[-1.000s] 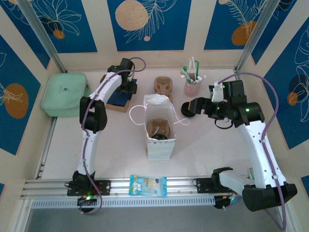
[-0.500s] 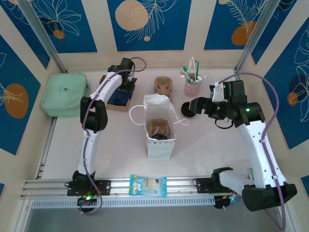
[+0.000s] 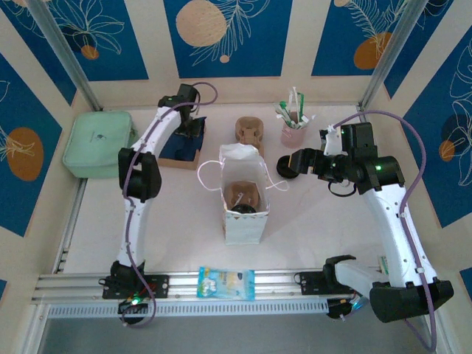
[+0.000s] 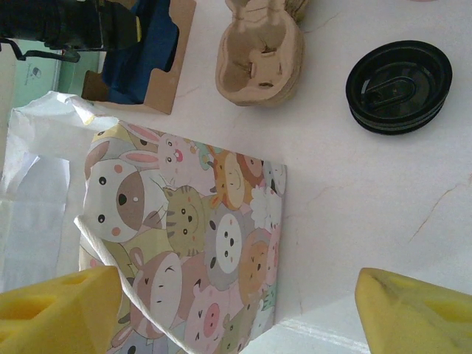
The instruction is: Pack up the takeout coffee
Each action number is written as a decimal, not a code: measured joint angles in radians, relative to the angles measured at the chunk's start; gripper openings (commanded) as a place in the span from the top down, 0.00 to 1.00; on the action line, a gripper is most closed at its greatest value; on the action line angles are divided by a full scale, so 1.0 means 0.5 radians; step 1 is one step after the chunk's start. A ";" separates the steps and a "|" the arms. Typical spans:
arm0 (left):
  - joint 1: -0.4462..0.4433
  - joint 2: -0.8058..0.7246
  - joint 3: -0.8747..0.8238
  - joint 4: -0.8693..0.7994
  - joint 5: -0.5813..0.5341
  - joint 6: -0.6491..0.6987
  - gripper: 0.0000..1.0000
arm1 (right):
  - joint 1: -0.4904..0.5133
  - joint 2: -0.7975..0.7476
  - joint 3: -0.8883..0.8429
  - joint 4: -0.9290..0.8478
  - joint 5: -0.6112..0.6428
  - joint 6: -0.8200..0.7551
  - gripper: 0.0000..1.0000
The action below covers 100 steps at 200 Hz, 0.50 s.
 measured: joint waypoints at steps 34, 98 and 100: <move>0.027 -0.027 0.000 -0.020 0.045 -0.015 0.79 | 0.000 0.000 0.000 0.000 -0.005 0.000 0.17; 0.047 -0.042 0.000 -0.024 0.093 -0.027 0.93 | 0.000 -0.001 -0.018 0.000 -0.005 0.000 0.18; 0.051 -0.045 0.000 -0.024 0.095 -0.027 0.94 | 0.000 0.000 -0.018 -0.001 -0.005 0.000 0.18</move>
